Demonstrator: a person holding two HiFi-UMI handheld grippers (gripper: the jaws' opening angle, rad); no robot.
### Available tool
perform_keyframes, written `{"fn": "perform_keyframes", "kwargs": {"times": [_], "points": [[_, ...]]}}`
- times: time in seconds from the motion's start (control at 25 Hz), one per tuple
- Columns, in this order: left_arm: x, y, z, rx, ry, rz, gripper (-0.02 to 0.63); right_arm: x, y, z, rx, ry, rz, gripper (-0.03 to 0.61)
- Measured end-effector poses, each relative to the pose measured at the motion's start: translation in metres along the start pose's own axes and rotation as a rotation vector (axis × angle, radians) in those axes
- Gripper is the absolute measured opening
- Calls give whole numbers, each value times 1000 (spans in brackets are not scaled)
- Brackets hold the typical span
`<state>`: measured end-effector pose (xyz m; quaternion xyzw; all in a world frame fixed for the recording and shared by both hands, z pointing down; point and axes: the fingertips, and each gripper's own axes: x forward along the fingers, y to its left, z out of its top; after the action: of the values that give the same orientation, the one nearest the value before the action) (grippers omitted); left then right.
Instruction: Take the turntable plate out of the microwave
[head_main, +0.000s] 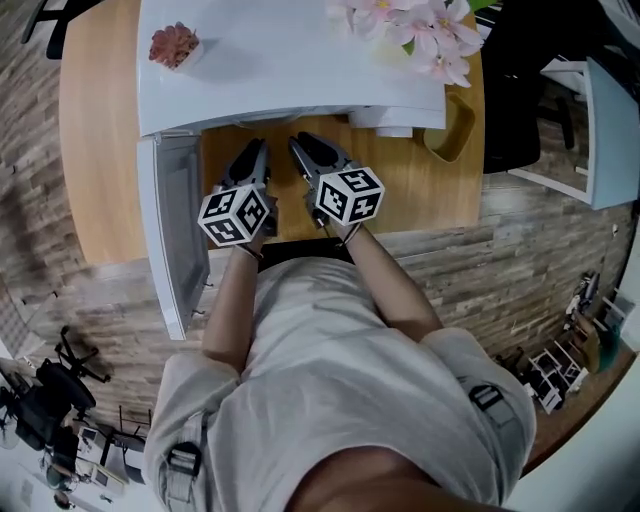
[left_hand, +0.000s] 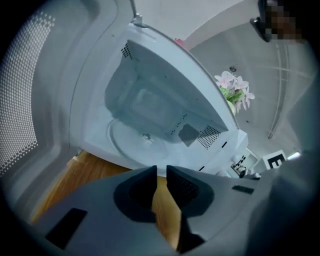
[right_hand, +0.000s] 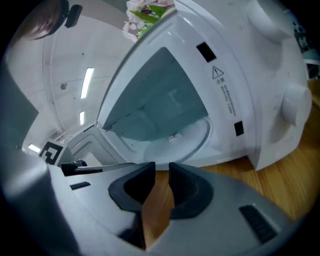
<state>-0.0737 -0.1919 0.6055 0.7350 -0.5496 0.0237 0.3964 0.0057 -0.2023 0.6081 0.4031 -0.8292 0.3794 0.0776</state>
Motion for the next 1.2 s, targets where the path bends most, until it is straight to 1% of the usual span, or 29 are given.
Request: {"fn": "perform_keyframes", "kwargs": {"times": [0.2,0.32,0.48,0.6,0.8,0.92,1.0,1.04,1.12,1.2], "points": [[9,13,-5,-103,0,1,88,19,-12,-5,152,6,-5,99],[13,20,-8,-171,-7,-7,115,27,-17,-6,253,-8,2,125],[20,27,-6,-269,-41,-25,143,34,-26,-7,334,-20,-7,140],[24,31,-3,-326,-64,-42,170,37,-27,-7,395,-35,1,144],[34,35,5,-383,-104,-73,198,44,-28,-5,453,-51,17,146],[39,35,6,-393,-105,-83,198,47,-26,-5,476,-49,23,132],[40,37,4,-396,-101,-75,181,46,-26,-6,475,-46,24,118],[40,38,3,-397,-101,-69,163,46,-26,-6,473,-45,26,104],[39,40,3,-400,-101,-64,117,47,-25,-6,464,-42,30,98],[39,41,2,-410,-105,-65,110,46,-24,-6,453,-38,33,89]]}}
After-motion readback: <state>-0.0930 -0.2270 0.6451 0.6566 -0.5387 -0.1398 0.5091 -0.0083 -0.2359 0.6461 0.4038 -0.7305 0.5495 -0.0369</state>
